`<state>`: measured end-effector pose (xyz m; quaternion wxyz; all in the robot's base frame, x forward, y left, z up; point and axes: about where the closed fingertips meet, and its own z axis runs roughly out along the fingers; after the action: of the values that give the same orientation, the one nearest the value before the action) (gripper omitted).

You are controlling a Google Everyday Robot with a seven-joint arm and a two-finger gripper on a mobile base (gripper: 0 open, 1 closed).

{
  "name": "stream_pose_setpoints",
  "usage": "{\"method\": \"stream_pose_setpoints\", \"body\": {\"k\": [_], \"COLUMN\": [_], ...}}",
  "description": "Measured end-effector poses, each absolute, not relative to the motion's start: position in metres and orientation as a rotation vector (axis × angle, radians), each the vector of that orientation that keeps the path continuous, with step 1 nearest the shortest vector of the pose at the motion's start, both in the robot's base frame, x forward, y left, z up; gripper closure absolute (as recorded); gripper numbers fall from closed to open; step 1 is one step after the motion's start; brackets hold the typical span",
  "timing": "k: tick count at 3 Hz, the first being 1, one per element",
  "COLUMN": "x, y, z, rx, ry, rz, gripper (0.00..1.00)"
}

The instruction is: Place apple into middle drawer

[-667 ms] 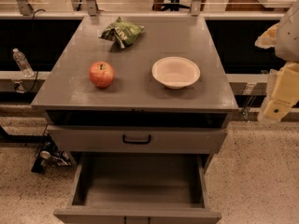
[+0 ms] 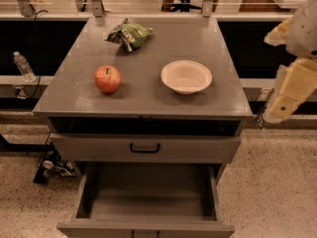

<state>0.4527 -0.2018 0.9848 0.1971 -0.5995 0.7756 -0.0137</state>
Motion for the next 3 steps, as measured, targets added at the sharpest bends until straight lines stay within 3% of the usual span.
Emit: {"method": "stream_pose_setpoints", "body": {"k": [2, 3], "x": [0.515, 0.515], "y": [-0.134, -0.134], "z": [0.977, 0.977], "rx": [-1.672, -1.672], "ry": [1.994, 1.994], "rz": [0.147, 0.147], "gripper": [0.0, 0.0]}}
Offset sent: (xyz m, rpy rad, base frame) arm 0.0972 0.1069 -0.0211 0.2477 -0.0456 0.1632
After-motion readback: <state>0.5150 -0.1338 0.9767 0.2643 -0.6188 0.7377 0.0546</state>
